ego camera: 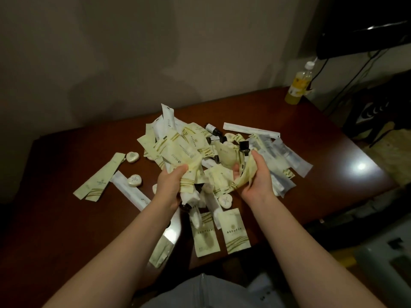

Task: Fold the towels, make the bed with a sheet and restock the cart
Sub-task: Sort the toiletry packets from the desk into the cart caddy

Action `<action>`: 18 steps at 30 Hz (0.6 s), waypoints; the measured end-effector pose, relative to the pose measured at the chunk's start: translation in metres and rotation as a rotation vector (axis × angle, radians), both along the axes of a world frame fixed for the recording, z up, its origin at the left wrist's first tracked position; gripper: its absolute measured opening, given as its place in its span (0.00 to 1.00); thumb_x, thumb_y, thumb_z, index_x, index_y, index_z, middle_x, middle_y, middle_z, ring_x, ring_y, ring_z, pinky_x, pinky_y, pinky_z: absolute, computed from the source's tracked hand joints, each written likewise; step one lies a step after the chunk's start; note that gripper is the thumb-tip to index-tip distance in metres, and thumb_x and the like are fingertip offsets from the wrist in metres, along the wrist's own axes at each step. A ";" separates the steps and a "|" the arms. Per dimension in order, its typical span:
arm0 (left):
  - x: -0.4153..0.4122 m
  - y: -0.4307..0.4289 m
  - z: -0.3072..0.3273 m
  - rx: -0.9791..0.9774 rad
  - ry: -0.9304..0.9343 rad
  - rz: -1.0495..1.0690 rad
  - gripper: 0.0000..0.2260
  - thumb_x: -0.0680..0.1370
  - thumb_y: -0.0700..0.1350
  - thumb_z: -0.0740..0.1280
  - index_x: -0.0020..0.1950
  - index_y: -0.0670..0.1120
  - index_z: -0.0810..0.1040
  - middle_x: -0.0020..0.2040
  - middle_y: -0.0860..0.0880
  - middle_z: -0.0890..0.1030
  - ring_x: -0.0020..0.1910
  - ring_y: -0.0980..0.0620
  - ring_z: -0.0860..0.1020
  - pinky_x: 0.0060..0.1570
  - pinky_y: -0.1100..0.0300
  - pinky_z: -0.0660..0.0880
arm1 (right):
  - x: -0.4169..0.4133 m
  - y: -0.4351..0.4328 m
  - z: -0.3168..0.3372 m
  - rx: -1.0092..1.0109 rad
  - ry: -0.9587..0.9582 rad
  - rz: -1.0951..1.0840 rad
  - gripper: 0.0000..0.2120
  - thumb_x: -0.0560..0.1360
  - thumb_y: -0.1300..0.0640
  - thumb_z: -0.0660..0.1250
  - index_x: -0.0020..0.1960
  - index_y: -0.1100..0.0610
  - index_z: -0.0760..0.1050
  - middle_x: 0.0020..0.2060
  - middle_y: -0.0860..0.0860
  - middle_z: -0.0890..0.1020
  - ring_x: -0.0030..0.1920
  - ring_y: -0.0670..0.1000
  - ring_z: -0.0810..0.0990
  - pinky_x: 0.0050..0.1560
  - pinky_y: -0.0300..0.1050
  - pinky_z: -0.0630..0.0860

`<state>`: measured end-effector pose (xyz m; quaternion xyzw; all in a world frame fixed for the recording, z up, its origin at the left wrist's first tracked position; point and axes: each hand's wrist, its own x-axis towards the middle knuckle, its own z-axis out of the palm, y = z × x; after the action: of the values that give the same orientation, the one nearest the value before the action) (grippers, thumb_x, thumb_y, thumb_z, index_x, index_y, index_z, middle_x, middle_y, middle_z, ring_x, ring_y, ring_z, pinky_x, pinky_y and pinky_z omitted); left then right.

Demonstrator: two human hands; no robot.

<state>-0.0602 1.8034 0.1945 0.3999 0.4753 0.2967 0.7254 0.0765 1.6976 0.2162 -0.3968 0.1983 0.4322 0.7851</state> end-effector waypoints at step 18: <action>-0.090 -0.134 0.067 -0.141 -0.287 -0.164 0.15 0.75 0.39 0.67 0.62 0.38 0.75 0.54 0.40 0.81 0.44 0.45 0.82 0.40 0.54 0.81 | -0.176 -0.150 0.086 0.070 -0.141 -0.198 0.10 0.74 0.52 0.69 0.50 0.58 0.78 0.41 0.54 0.83 0.38 0.50 0.81 0.26 0.36 0.75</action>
<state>-0.1506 1.6697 0.2619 0.3388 0.3522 0.2564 0.8339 -0.0995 1.5473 0.3019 -0.3771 0.1656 0.3301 0.8493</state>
